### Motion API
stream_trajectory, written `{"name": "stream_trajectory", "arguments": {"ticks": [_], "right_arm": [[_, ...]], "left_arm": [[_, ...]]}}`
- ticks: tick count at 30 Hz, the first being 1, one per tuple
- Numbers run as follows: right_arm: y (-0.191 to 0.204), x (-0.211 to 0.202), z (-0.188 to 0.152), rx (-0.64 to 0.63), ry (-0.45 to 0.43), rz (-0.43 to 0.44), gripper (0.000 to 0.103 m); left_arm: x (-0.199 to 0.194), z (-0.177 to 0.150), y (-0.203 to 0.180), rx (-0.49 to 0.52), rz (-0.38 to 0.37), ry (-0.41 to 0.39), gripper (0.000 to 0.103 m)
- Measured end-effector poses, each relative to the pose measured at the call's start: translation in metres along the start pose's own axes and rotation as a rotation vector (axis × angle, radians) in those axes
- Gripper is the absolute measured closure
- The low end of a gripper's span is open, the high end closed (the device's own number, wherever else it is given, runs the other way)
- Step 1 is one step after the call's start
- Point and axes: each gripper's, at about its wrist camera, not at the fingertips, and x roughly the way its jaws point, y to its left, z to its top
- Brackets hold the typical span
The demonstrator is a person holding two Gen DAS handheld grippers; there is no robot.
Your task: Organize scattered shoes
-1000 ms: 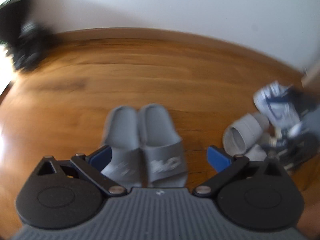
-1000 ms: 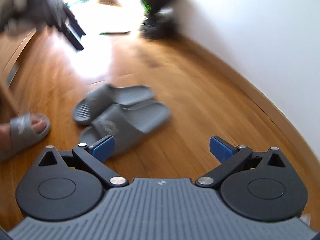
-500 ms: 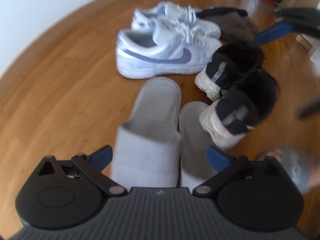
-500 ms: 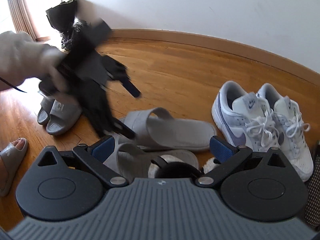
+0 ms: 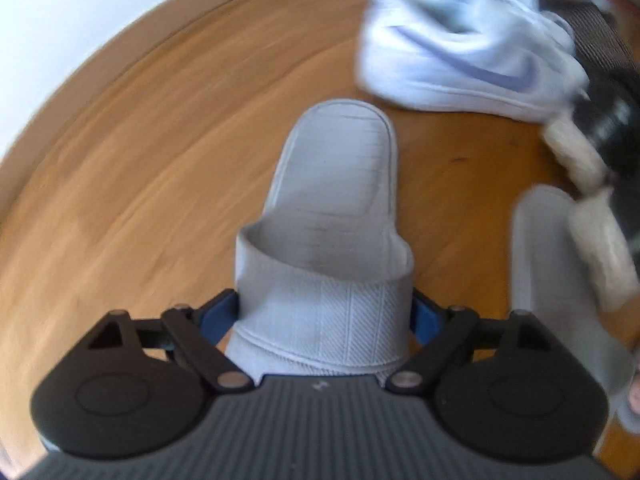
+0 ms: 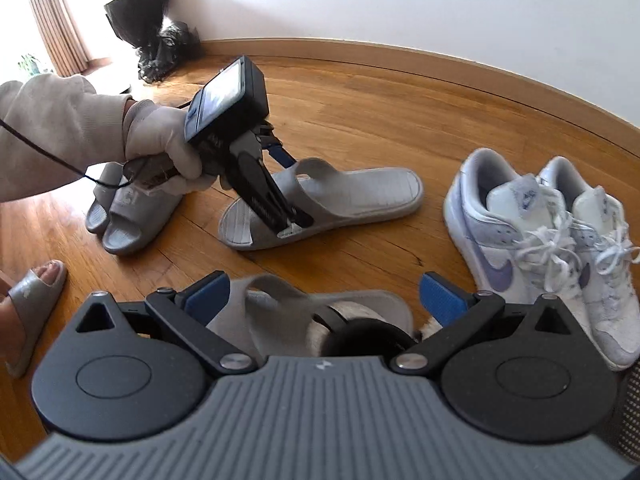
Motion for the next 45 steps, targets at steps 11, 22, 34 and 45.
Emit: {"name": "stream_trajectory", "arguments": {"ticks": [11, 22, 34, 45], "right_arm": [[0.019, 0.056, 0.067, -0.031, -0.054, 0.041, 0.001], [0.085, 0.133, 0.092, -0.054, 0.123, 0.097, 0.001], [0.188, 0.237, 0.059, -0.661, 0.331, -0.113, 0.031], [0.225, 0.218, 0.041, -1.068, 0.279, 0.175, 0.031]], "left_arm": [[-0.138, -0.011, 0.039, -0.278, -0.023, -0.096, 0.006], [-0.249, -0.111, 0.056, -0.508, 0.17, -0.012, 0.005], [-0.281, -0.228, 0.1, -0.928, 0.017, -0.049, 0.005], [-0.288, -0.246, 0.107, -0.957, -0.053, -0.051, 0.005]]}}
